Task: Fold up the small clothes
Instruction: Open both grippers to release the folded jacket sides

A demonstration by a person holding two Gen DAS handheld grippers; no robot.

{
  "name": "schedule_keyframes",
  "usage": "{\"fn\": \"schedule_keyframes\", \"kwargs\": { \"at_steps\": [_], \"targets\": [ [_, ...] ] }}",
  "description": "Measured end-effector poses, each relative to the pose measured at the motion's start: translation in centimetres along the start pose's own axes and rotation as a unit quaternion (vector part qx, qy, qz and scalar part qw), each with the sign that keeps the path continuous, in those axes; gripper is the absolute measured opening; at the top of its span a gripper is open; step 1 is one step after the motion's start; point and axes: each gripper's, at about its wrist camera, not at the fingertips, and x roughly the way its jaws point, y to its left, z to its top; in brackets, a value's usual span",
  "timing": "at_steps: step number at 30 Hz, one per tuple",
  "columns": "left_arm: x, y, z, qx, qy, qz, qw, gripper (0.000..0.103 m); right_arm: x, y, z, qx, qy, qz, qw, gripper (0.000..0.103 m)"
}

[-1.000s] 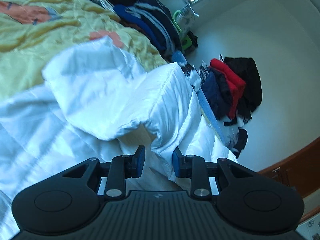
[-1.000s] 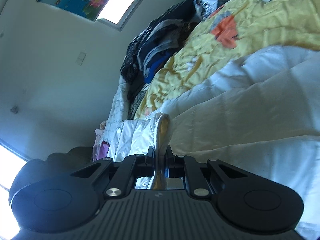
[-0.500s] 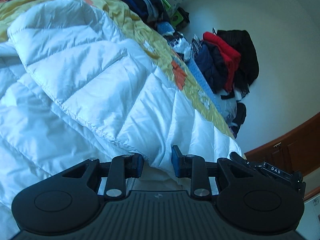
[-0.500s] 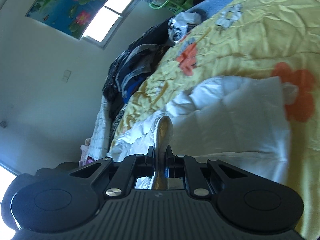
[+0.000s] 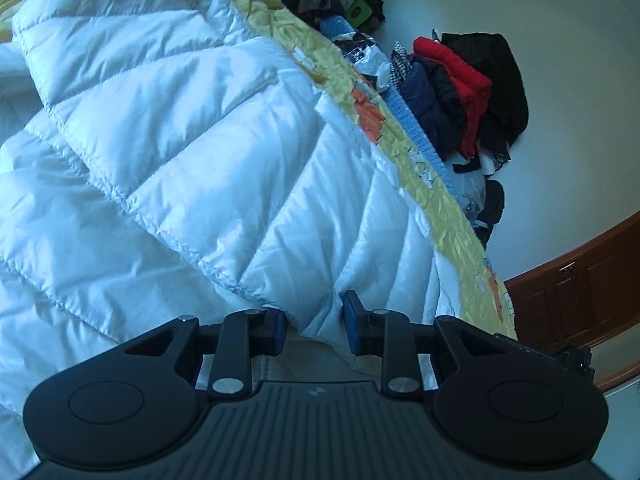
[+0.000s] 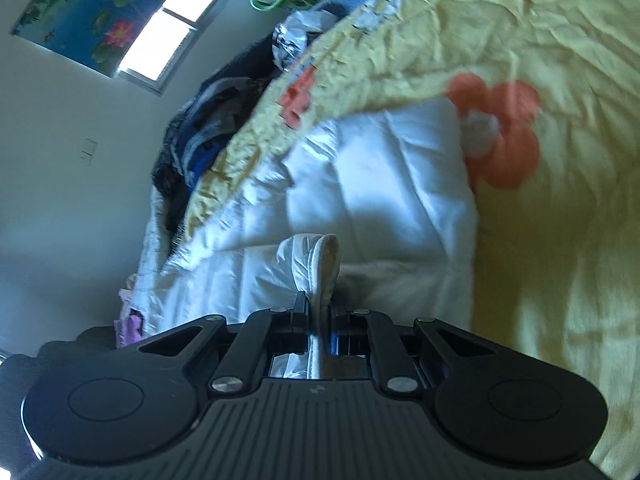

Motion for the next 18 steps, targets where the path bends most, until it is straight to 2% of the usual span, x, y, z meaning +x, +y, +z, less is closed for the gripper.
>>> {"fn": "schedule_keyframes", "kwargs": {
  "at_steps": [8,11,14,17,18],
  "targets": [
    [1.0,0.6,-0.4,-0.002,0.004,0.018,0.9998,0.028,0.9,-0.8,-0.8,-0.002,-0.003,-0.008,1.000,0.009],
    [1.2,1.0,-0.1,-0.022,0.010,0.015,0.9996,0.028,1.1,-1.1,-1.1,0.001,-0.007,-0.013,1.000,0.014],
    [0.7,0.7,-0.1,-0.011,0.013,0.016,0.9997,0.028,0.8,-1.1,-1.4,0.012,-0.017,-0.011,1.000,0.017],
    [-1.0,0.2,-0.1,-0.004,0.022,0.016,0.9996,0.027,-0.2,-0.8,-1.6,0.018,-0.035,0.000,0.999,0.027],
    [-1.8,0.0,-0.2,0.003,0.026,0.011,0.9996,0.027,-0.8,-0.5,-1.7,0.014,-0.045,0.002,0.999,0.025]
  ]
}}
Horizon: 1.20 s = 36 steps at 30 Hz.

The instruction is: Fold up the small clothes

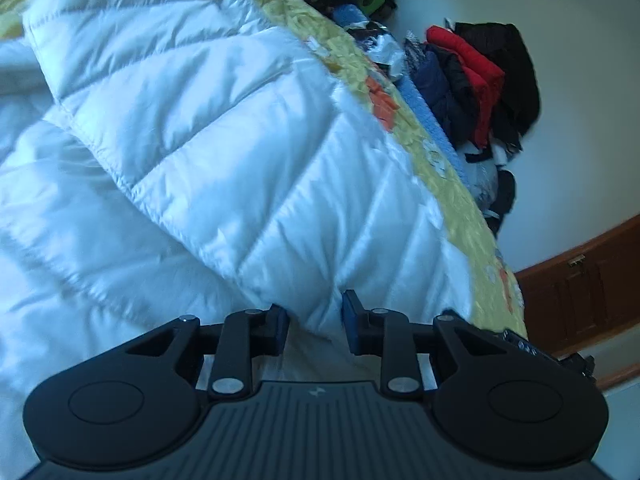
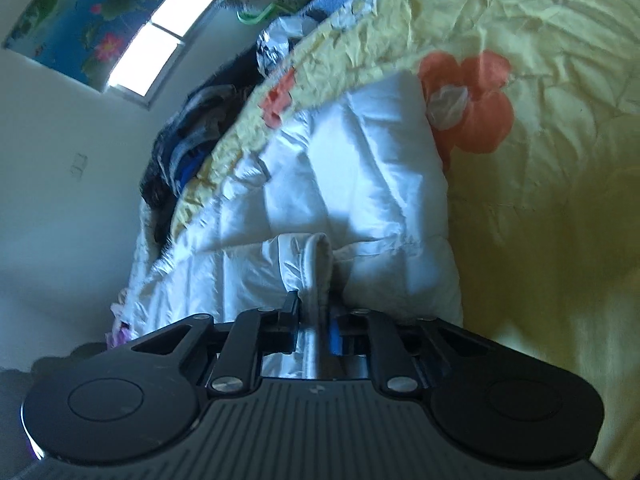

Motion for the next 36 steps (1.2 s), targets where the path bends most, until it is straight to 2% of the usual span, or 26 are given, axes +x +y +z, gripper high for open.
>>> {"fn": "schedule_keyframes", "kwargs": {
  "at_steps": [3,6,10,14,16,18,19,20,21,23,26,29,33,36],
  "targets": [
    [-2.4,-0.7,-0.3,0.045,0.018,0.008,0.9988,0.027,-1.8,1.1,0.1,-0.023,-0.028,-0.009,0.999,0.027],
    [-4.8,-2.0,-0.5,0.117,0.012,0.045,0.9921,0.027,-3.3,2.6,0.4,-0.057,-0.050,-0.011,0.997,0.027],
    [-6.6,-4.1,0.2,0.208,-0.053,0.094,0.9722,0.027,-3.0,6.0,0.3,-0.115,-0.050,-0.002,0.992,0.035],
    [-5.6,-4.3,3.1,0.223,-0.105,0.127,0.9609,0.027,-0.1,9.5,-0.7,-0.178,-0.023,-0.001,0.984,0.038],
    [-3.9,-3.8,4.9,0.240,-0.141,0.182,0.9432,0.027,1.5,10.4,-1.3,-0.199,-0.009,-0.015,0.980,0.038],
    [-1.6,-3.1,6.6,0.265,-0.156,0.239,0.9211,0.027,3.0,10.7,-1.6,-0.217,0.003,-0.035,0.976,0.039],
    [-0.7,-2.5,7.3,0.273,-0.159,0.260,0.9124,0.027,3.6,10.8,-1.9,-0.233,0.005,-0.050,0.971,0.043],
    [0.2,-2.0,7.9,0.279,-0.157,0.279,0.9055,0.027,4.0,10.7,-2.2,-0.249,0.006,-0.066,0.966,0.042],
    [1.0,-1.4,8.4,0.279,-0.151,0.292,0.9022,0.027,4.4,10.5,-2.4,-0.259,0.011,-0.079,0.963,0.042],
    [2.3,-0.2,8.7,0.283,-0.132,0.300,0.9013,0.027,4.9,9.4,-2.8,-0.266,0.031,-0.098,0.959,0.043],
    [3.2,0.9,8.2,0.290,-0.119,0.299,0.9013,0.027,4.9,7.4,-3.2,-0.242,0.042,-0.072,0.967,0.042],
    [3.1,1.7,8.0,0.276,-0.119,0.286,0.9098,0.027,4.6,6.2,-3.2,-0.217,0.039,-0.049,0.974,0.040],
    [2.9,2.3,8.4,0.260,-0.115,0.268,0.9205,0.027,4.5,6.1,-3.9,-0.235,0.030,-0.049,0.970,0.038],
    [3.0,2.6,8.5,0.261,-0.120,0.262,0.9215,0.027,4.5,6.1,-4.0,-0.238,0.023,-0.046,0.970,0.038]
  ]
}}
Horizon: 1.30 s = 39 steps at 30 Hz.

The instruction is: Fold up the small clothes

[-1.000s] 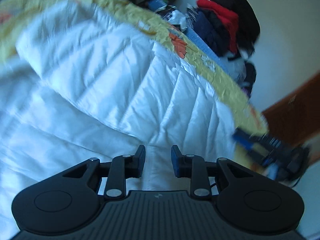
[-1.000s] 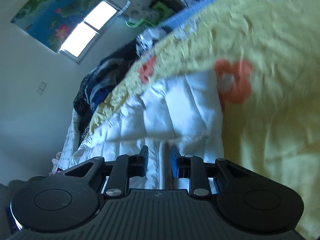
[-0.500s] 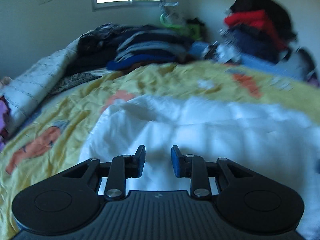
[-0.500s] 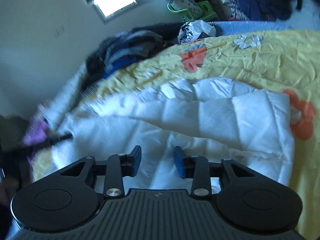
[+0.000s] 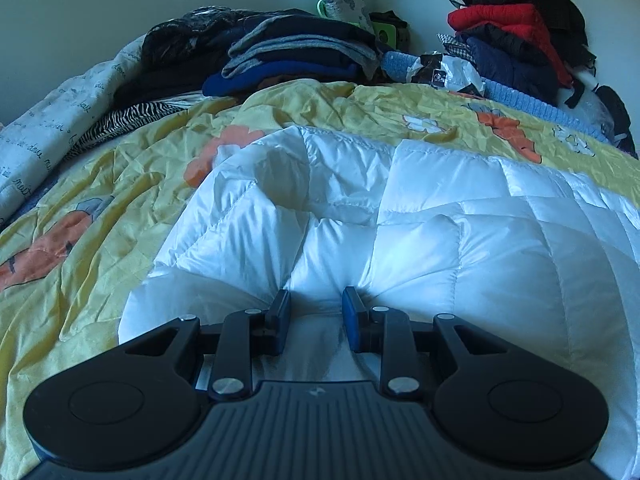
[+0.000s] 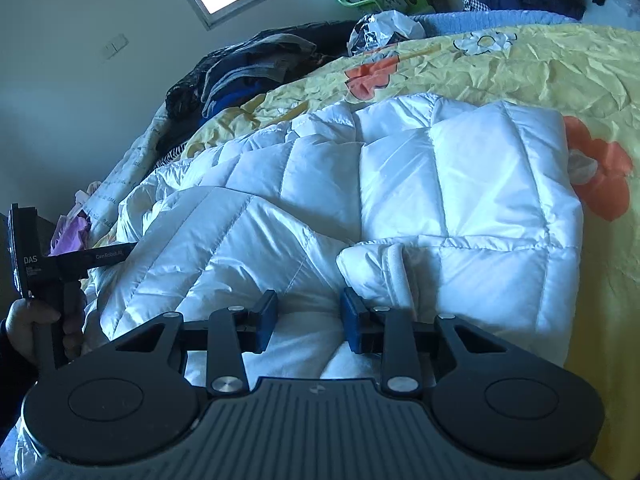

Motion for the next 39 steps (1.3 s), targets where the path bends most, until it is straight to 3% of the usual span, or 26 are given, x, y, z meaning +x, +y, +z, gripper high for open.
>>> {"fn": "schedule_keyframes", "kwargs": {
  "at_steps": [15,21,24,25,26,27,28,29,31,34,39],
  "targets": [
    [0.0,-0.5,-1.4,0.014,-0.048,0.013,0.9987,0.027,-0.3,-0.3,-1.0,-0.001,-0.029,0.008,1.000,0.038],
    [-0.3,-0.5,-1.6,0.014,-0.065,0.021,0.9976,0.027,-0.5,0.7,-1.2,-0.022,-0.033,-0.011,0.999,0.038],
    [-2.7,-0.3,-1.8,0.022,-0.079,0.026,0.9962,0.029,-1.9,1.9,-1.1,-0.014,-0.028,-0.029,0.999,0.046],
    [-4.1,-0.2,-2.1,0.024,-0.092,0.022,0.9952,0.034,-2.9,2.3,-1.3,-0.007,-0.032,-0.032,0.999,0.054],
    [-5.6,0.0,-2.6,0.026,-0.107,0.016,0.9938,0.045,-4.2,2.7,-1.7,-0.006,-0.040,-0.029,0.999,0.066],
    [-7.2,0.2,-3.2,0.028,-0.123,0.008,0.9920,0.053,-5.3,3.1,-2.2,-0.012,-0.045,-0.025,0.999,0.072],
    [-8.7,0.4,-3.9,0.029,-0.138,0.000,0.9899,0.070,-6.3,3.5,-2.8,-0.023,-0.051,-0.023,0.998,0.080],
    [-10.1,0.4,-4.6,0.032,-0.152,-0.009,0.9879,0.078,-7.4,4.0,-3.5,-0.041,-0.056,-0.029,0.997,0.082],
    [-11.9,-0.1,-6.0,0.052,-0.158,-0.034,0.9855,0.078,-8.4,4.9,-4.7,-0.078,-0.056,-0.047,0.994,0.082],
    [-12.4,-2.2,-7.5,0.100,-0.125,-0.051,0.9858,0.078,-8.2,5.4,-5.5,-0.097,-0.039,-0.055,0.993,0.082],
    [-12.0,-4.7,-9.6,0.128,-0.090,-0.065,0.9855,0.078,-7.6,7.2,-7.0,-0.127,-0.025,-0.073,0.989,0.082]
  ]
}}
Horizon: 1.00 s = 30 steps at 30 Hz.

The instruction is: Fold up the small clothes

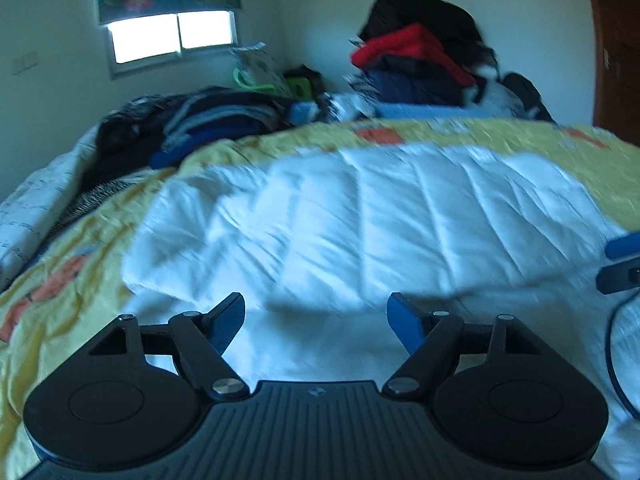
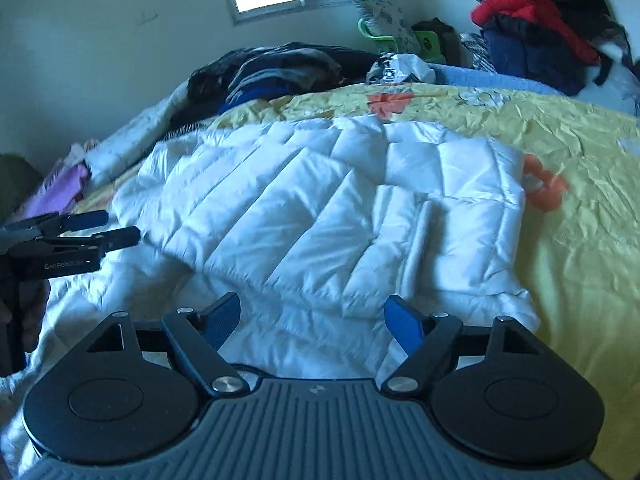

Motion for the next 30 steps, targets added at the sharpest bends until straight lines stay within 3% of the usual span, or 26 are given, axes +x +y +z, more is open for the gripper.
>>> {"fn": "schedule_keyframes", "kwargs": {
  "at_steps": [3,5,9,14,19,22,26,28,30],
  "targets": [
    [0.6,-0.5,-1.1,0.006,0.027,0.004,0.9996,0.078,-0.8,1.0,-1.6,-0.012,0.018,-0.006,1.000,0.083],
    [0.9,-0.1,-1.7,-0.014,0.039,0.004,0.9991,0.078,-1.4,1.2,-3.2,-0.005,0.032,-0.008,0.999,0.090],
    [0.3,0.6,-2.4,-0.047,0.044,0.011,0.9979,0.079,-4.8,1.6,-6.9,-0.015,0.030,-0.024,0.999,0.091],
    [-2.0,1.1,-3.2,-0.075,0.055,0.007,0.9956,0.080,-9.9,1.8,-9.8,-0.008,0.060,-0.042,0.997,0.092],
    [-5.2,2.1,-5.2,-0.090,0.061,0.008,0.9940,0.083,-15.3,0.3,-12.0,0.036,0.101,-0.086,0.991,0.092],
    [-7.4,3.2,-6.4,-0.103,0.063,0.007,0.9926,0.083,-21.0,-2.1,-12.8,0.093,0.064,-0.146,0.983,0.092],
    [-10.1,5.3,-7.5,-0.117,0.070,0.019,0.9906,0.083,-29.8,-5.0,-12.9,0.208,-0.031,-0.209,0.955,0.092],
    [-11.6,6.5,-8.1,-0.118,0.078,0.027,0.9896,0.083,-32.8,-4.3,-12.5,0.184,-0.045,-0.251,0.949,0.092],
    [-13.2,8.0,-8.7,-0.123,0.088,0.032,0.9881,0.083,-35.0,-1.9,-11.7,0.080,-0.016,-0.319,0.944,0.093]
  ]
}}
